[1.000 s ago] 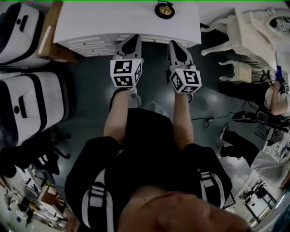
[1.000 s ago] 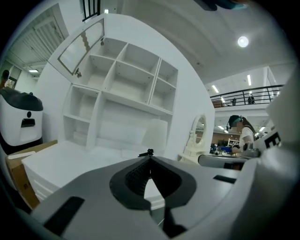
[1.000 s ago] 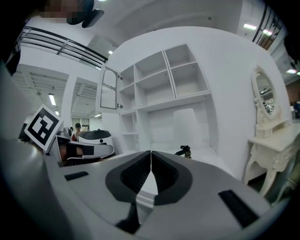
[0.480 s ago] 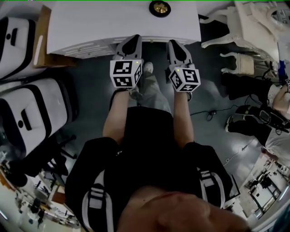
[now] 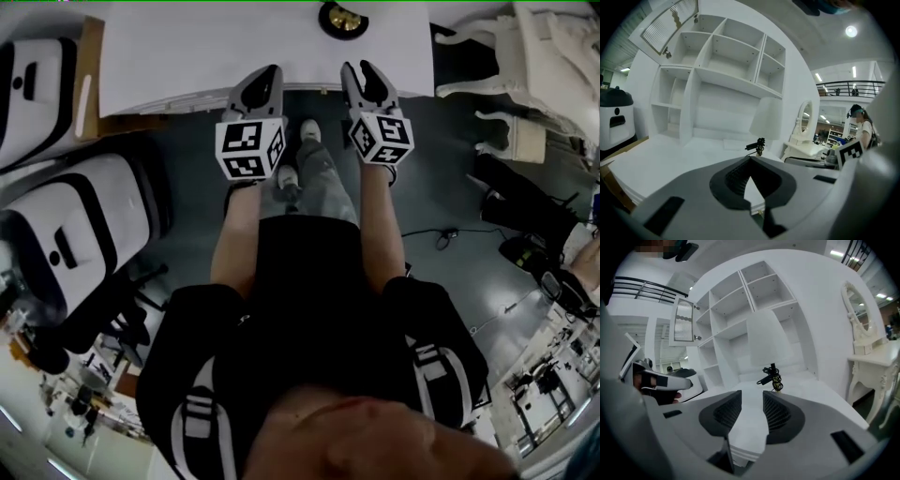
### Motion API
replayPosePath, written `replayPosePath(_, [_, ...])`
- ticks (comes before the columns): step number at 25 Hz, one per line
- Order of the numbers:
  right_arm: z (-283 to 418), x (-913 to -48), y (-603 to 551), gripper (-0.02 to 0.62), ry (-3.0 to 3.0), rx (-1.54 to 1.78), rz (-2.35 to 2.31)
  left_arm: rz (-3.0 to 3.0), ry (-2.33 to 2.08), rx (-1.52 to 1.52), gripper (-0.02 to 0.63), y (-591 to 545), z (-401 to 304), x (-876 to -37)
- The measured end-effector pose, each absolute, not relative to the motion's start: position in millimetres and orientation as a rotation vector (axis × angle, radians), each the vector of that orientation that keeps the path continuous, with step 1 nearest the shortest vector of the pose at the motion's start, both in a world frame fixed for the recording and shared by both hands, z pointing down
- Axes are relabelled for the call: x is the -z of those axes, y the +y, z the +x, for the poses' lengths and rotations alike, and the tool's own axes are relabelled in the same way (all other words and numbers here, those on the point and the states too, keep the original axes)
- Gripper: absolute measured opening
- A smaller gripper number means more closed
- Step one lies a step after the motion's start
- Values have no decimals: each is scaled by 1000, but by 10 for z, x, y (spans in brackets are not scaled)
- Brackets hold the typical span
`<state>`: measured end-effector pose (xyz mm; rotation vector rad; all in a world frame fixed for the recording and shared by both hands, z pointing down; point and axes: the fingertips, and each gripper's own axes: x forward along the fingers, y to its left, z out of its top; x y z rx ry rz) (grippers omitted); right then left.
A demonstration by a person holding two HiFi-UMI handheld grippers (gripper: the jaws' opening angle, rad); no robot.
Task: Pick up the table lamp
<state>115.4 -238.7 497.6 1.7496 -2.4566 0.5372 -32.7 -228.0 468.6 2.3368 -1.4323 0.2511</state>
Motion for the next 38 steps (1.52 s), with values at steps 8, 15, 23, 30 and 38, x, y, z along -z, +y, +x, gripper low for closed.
replayPosePath(8, [1288, -5430, -3031, 138, -2407, -499, 1700, 2252, -1421, -290, 11, -2492, -291, -5051])
replayPosePath(15, [1308, -5713, -3503, 138, -2401, -422, 1678, 2192, -1449, -316, 11, -2672, -421, -5251])
replayPosePath(23, [1380, -5992, -3829, 140, -2303, -418, 1702, 2126, -1483, -291, 11, -2824, -600, -5304])
replayPosePath(30, [1329, -6071, -4078, 138, -2267, -342, 1676, 2083, -1519, -288, 11, -2950, -712, -5357])
replayPosePath(38, [1358, -6029, -4214, 126, -2231, -393, 1755, 2076, -1561, -302, 11, -3052, -772, -5236])
